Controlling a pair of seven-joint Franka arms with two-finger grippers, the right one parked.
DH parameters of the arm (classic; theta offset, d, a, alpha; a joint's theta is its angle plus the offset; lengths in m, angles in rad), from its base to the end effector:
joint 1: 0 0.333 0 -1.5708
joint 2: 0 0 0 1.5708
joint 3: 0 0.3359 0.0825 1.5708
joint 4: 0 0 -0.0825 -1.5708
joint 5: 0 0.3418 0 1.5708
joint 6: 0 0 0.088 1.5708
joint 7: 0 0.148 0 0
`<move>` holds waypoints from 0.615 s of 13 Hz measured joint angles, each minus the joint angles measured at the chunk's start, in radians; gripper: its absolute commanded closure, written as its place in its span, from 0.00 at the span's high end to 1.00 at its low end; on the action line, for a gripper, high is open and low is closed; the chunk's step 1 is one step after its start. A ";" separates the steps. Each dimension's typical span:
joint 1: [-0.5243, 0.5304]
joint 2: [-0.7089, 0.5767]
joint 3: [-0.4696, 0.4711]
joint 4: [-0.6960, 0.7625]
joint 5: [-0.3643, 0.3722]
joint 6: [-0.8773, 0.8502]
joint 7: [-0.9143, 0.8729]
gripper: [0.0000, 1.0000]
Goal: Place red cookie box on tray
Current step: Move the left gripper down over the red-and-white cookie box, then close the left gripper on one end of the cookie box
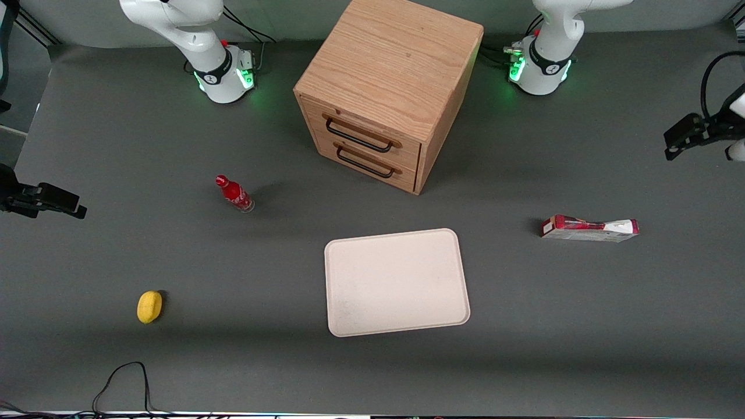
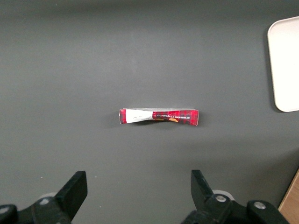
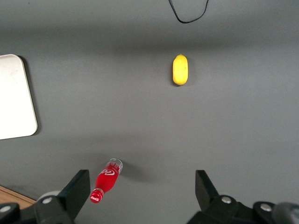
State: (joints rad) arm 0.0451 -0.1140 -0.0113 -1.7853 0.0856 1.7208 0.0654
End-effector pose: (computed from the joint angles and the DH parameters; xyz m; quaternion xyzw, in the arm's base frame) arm 0.4867 0.0276 0.5809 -0.9985 0.0211 -0.0225 0.0443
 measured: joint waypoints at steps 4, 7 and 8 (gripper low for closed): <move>-0.014 0.118 0.033 -0.016 -0.002 0.099 -0.440 0.97; -0.041 0.220 0.034 -0.015 -0.004 0.187 -0.875 0.97; -0.047 0.256 0.035 -0.015 -0.006 0.206 -0.982 0.97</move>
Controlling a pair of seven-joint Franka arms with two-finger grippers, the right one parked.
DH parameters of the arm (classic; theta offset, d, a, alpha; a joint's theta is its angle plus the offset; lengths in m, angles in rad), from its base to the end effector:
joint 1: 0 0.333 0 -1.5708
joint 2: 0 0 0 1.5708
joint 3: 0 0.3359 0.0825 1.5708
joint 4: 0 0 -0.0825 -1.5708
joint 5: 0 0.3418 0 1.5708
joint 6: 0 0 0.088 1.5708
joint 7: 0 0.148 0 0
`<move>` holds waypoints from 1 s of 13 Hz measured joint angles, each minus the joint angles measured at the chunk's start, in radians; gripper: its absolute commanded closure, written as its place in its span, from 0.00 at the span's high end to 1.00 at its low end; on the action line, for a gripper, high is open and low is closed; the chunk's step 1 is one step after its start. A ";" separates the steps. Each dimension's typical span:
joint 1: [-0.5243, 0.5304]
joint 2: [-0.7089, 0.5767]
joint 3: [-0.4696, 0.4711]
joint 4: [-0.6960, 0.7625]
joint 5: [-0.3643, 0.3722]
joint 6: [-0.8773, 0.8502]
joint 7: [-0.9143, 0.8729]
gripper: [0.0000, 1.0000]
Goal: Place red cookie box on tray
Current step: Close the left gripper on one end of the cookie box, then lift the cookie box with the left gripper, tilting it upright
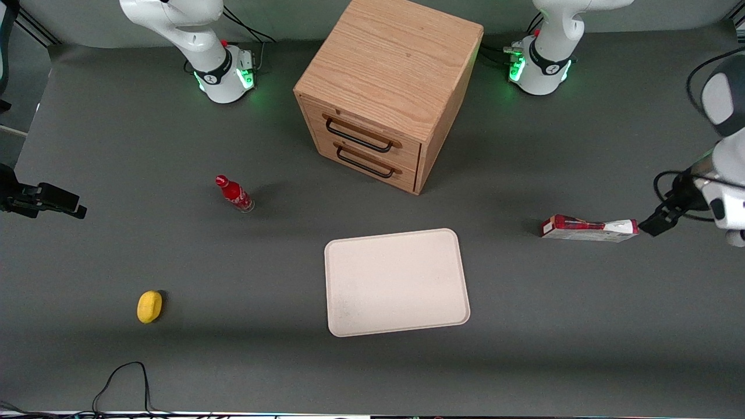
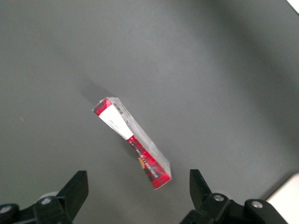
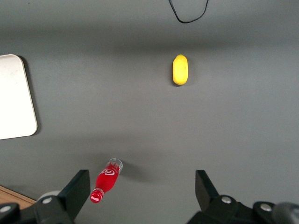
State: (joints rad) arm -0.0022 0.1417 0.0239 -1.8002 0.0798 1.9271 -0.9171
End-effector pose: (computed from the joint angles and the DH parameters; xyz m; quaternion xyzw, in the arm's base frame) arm 0.5632 0.0203 0.4579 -0.8975 -0.4392 -0.0102 0.0383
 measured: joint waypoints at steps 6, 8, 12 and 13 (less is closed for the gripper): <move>-0.007 0.177 0.136 -0.031 -0.152 0.110 -0.164 0.97; -0.007 0.186 0.138 -0.097 -0.193 0.200 -0.178 0.97; -0.007 0.190 0.138 -0.219 -0.231 0.341 -0.189 0.97; -0.007 0.195 0.138 -0.239 -0.234 0.363 -0.192 0.97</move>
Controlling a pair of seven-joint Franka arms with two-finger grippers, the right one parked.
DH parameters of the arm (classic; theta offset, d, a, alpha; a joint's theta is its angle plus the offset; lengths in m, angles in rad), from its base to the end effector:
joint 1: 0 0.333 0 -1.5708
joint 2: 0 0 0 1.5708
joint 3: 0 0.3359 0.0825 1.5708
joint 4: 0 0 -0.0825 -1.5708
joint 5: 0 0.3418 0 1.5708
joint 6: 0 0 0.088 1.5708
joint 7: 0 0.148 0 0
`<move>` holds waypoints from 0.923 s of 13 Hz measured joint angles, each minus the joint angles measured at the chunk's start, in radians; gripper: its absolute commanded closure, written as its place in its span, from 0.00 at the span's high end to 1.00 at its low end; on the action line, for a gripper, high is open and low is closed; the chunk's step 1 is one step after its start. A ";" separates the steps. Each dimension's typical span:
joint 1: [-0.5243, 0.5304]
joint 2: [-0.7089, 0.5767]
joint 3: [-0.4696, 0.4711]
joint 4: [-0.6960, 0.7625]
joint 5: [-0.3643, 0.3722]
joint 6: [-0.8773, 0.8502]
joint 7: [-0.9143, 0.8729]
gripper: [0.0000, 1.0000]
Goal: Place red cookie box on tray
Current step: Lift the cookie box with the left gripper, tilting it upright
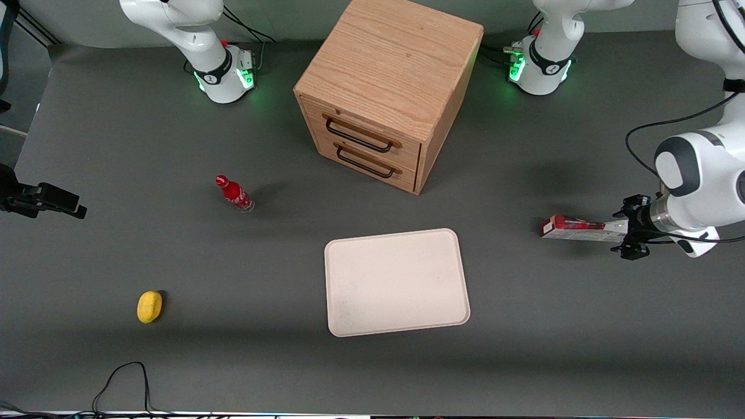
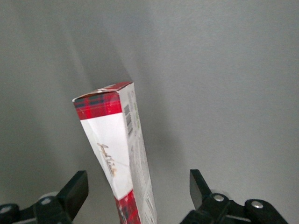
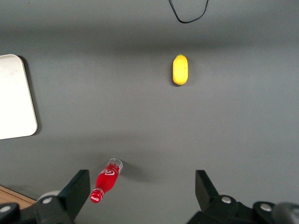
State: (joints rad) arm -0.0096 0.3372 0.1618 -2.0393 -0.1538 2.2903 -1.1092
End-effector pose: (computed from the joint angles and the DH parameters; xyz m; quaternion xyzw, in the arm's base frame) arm 0.5559 0.0747 0.2806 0.7764 0.6283 -0.0485 0.0074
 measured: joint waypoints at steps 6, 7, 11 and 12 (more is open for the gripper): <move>-0.001 0.052 -0.001 -0.021 -0.055 0.022 -0.004 0.40; -0.001 0.059 -0.002 -0.021 -0.059 0.024 -0.004 0.20; -0.005 0.067 -0.005 -0.019 -0.058 0.026 0.012 0.00; -0.008 0.067 -0.006 -0.018 -0.058 0.026 0.058 0.00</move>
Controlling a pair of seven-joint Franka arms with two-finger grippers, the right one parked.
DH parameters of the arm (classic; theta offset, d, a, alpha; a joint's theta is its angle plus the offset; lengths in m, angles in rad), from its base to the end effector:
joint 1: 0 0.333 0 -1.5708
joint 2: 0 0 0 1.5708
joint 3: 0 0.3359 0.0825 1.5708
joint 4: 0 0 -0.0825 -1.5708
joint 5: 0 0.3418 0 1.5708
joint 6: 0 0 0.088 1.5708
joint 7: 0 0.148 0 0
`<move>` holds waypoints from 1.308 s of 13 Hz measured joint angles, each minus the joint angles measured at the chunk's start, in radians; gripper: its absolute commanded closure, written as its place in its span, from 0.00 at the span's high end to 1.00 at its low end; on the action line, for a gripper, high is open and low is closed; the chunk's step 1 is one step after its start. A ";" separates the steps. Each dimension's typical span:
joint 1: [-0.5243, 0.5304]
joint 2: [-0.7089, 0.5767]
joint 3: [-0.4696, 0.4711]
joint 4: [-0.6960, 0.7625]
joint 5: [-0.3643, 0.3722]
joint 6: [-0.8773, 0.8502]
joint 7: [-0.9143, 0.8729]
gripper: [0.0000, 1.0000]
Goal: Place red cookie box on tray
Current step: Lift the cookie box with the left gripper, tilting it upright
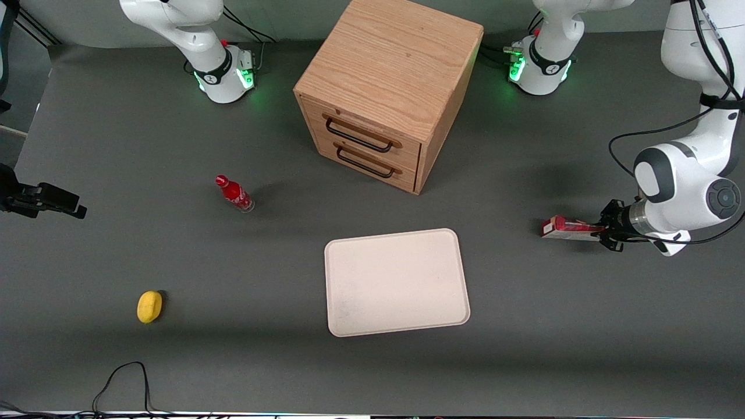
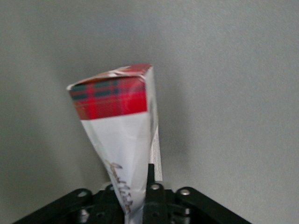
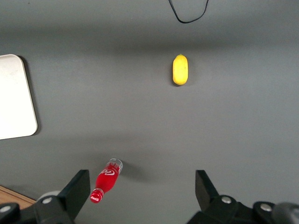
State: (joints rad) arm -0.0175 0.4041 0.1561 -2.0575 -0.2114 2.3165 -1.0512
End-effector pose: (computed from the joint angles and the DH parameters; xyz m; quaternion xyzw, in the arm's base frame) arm 0.5501 0.0652 0.2390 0.7826 0.6175 -0.0791 0.0074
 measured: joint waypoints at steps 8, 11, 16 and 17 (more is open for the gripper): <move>-0.009 -0.086 -0.001 0.312 0.076 -0.337 0.528 0.00; -0.037 -0.104 -0.007 0.536 0.079 -0.551 0.759 0.00; -0.079 -0.102 -0.148 0.740 0.078 -0.732 0.900 0.00; -0.092 -0.097 -0.186 0.746 0.078 -0.734 0.873 0.00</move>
State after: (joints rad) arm -0.1100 0.3072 -0.0299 -1.3115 -0.1332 1.5820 -0.1780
